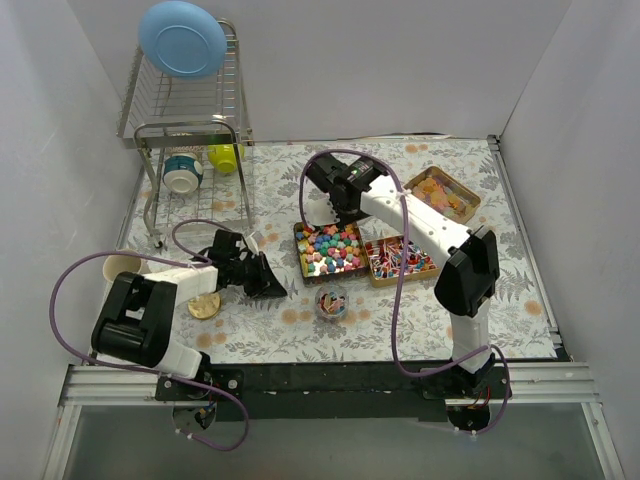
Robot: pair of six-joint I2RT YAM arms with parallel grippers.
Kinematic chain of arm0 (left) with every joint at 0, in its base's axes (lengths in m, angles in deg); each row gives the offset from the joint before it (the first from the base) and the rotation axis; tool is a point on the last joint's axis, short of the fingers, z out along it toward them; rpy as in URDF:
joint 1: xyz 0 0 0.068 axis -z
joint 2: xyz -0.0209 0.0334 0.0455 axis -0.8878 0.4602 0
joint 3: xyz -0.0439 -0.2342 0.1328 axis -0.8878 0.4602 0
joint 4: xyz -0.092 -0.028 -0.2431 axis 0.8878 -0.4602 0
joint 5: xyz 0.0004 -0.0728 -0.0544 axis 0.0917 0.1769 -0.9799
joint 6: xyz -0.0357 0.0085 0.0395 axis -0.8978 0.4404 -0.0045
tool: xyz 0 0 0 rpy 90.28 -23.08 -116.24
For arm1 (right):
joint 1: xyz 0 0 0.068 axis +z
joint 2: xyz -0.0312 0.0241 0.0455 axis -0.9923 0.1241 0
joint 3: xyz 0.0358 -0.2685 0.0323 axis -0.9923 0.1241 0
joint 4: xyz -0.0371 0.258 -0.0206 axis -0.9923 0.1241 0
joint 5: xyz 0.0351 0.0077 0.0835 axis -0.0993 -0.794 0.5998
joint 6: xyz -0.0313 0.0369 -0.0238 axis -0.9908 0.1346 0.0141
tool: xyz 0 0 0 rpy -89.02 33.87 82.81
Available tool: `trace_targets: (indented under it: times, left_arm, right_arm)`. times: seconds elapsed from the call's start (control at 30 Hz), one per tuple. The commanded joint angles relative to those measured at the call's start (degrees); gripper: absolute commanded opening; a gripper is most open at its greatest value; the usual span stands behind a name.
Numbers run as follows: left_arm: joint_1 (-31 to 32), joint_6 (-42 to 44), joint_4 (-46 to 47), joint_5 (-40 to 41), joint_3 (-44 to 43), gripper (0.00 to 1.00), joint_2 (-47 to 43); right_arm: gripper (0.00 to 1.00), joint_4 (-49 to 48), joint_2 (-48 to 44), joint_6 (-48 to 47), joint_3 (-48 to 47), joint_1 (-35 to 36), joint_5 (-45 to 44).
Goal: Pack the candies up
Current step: Scoop the fake candies from the storage box.
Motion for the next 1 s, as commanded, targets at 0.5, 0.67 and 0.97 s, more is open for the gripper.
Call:
trace_targets:
  times: [0.5, 0.67, 0.97]
  left_arm:
    - [3.4, -4.5, 26.0, -18.5, 1.9, 0.00, 7.9]
    - [3.4, -4.0, 25.1, -18.4, 1.7, 0.00, 8.1]
    - [3.4, -3.7, 24.7, -17.7, 2.3, 0.00, 7.7]
  right_arm:
    - [0.01, -2.2, 1.8, -2.3, 9.0, 11.3, -12.4]
    - [0.01, -1.2, 2.1, -0.5, 8.6, 14.9, -11.1]
    - [0.01, -1.0, 0.3, 1.3, 12.5, 15.6, -10.9]
